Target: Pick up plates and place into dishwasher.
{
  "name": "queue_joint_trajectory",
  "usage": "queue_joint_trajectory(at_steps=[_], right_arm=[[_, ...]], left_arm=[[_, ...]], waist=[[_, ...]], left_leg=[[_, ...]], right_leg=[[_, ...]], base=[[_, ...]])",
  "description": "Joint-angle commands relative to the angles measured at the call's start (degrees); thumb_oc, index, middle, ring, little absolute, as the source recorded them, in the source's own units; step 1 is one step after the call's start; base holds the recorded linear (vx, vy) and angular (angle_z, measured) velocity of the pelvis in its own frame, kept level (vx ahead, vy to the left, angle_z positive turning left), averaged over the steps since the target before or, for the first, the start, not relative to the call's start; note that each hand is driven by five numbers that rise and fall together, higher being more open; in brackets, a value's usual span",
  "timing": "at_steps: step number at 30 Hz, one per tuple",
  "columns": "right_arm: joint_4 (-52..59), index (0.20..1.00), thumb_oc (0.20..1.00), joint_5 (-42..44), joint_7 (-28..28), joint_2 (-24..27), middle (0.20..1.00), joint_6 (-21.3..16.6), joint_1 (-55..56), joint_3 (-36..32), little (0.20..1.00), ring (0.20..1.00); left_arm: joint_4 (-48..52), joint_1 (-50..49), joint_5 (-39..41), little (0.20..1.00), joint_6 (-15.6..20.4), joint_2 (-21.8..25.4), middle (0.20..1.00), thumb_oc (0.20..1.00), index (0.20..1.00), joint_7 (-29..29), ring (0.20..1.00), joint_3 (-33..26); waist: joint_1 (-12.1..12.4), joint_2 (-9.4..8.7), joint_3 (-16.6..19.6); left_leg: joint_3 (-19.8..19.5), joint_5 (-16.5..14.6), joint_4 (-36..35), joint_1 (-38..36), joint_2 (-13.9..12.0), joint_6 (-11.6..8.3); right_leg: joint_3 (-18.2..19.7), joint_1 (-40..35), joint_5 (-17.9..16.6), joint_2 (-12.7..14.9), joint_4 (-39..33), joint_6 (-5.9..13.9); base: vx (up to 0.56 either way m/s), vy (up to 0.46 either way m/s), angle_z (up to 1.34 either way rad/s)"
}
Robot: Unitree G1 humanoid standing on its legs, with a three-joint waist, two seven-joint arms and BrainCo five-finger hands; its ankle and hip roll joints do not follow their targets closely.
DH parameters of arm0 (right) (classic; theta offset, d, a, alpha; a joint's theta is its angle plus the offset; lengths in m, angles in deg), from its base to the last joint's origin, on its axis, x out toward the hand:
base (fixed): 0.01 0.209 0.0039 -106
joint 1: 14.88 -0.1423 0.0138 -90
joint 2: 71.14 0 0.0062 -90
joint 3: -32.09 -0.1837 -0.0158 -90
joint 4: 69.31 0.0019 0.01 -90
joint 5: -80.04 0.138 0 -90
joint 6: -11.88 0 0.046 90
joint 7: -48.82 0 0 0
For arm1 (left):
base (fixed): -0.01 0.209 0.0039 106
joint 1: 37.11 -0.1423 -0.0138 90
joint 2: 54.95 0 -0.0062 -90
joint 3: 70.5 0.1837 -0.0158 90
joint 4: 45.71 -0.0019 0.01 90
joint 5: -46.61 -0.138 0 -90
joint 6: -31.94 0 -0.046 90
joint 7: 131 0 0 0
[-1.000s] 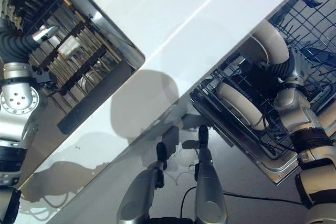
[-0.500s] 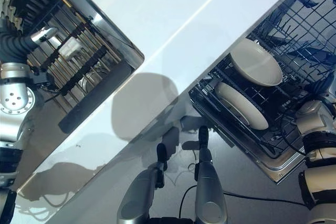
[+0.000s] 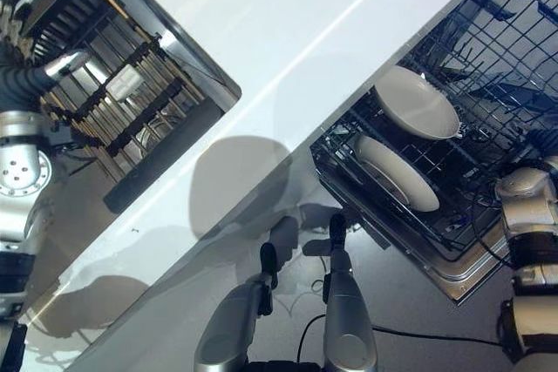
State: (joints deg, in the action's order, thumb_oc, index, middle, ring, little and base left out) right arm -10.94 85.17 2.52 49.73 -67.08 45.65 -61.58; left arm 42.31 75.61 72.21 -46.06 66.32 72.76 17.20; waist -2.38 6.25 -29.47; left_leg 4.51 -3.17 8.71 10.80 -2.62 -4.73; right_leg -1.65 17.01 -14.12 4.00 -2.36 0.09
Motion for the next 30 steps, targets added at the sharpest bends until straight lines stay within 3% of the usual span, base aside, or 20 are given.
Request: queue_joint_trajectory(at_steps=[1, 7, 14, 18, 30], right_arm=[[7.4, 1.000, 1.000, 3.2, -7.2, -3.2, 1.000, -7.3, 5.8, -1.8, 1.000, 1.000], [12.0, 1.000, 1.000, 1.8, -8.0, -8.3, 1.000, -11.2, 10.7, -6.1, 1.000, 1.000], [13.8, 1.000, 1.000, 1.6, -6.5, -9.1, 1.000, -12.5, 14.4, -8.6, 1.000, 1.000], [12.8, 1.000, 1.000, 2.3, -3.8, -8.1, 1.000, -12.2, 15.2, -8.8, 1.000, 1.000], [8.7, 1.000, 1.000, 10.0, 7.2, -5.3, 1.000, -15.2, 11.4, -7.4, 1.000, 1.000]], left_arm=[[0.8, -1.6, -2.4, 1.000, 2.9, -2.8, 1.000, 1.000, 1.000, 0.3, 1.000, -3.3], [1.1, -5.4, -3.4, 1.000, 2.4, -7.5, 1.000, 1.000, 1.000, -0.8, 1.000, -5.0], [1.0, -9.8, -3.2, 1.000, 4.4, -11.5, 1.000, 1.000, 1.000, -1.8, 1.000, -5.1], [1.6, -10.7, -3.1, 1.000, 3.8, -13.1, 1.000, 1.000, 1.000, -1.7, 1.000, -4.4], [0.9, -9.5, -1.6, 1.000, 3.2, -15.1, 1.000, 1.000, 1.000, 0.4, 1.000, -1.5]], waist=[[-1.4, 1.23, 5.8], [-2.3, 2.77, 8.1], [-3.7, 5.57, 10.0], [-4.5, 7.13, 10.5], [-6.8, 10.76, 6.9]], left_leg=[[-1.6, 4.9, -2.2, 4.8, -0.9, 0.52], [-0.8, 3.1, 0.1, 2.5, 0.0, 0.78], [0.7, 1.8, 0.5, -0.3, 1.3, 1.08], [1.4, 1.4, 0.7, -1.4, 2.3, 1.14], [2.9, -0.7, 6.3, 1.0, 4.2, 1.30]], right_leg=[[-2.3, -0.7, 13.7, 1.2, 10.1, 2.88], [-1.0, -3.0, 14.0, 2.2, 9.9, 2.96], [0.7, -4.7, 14.3, 4.2, 9.6, 3.71], [1.7, -5.1, 14.4, 5.3, 9.8, 4.16], [4.9, -0.7, 15.2, 8.1, 14.3, 4.81]], base=[[0.05, 0.143, -0.12], [0.05, 0.145, -0.14], [0.03, 0.169, -0.11], [0.04, 0.168, -0.05], [-0.01, 0.130, -0.18]])
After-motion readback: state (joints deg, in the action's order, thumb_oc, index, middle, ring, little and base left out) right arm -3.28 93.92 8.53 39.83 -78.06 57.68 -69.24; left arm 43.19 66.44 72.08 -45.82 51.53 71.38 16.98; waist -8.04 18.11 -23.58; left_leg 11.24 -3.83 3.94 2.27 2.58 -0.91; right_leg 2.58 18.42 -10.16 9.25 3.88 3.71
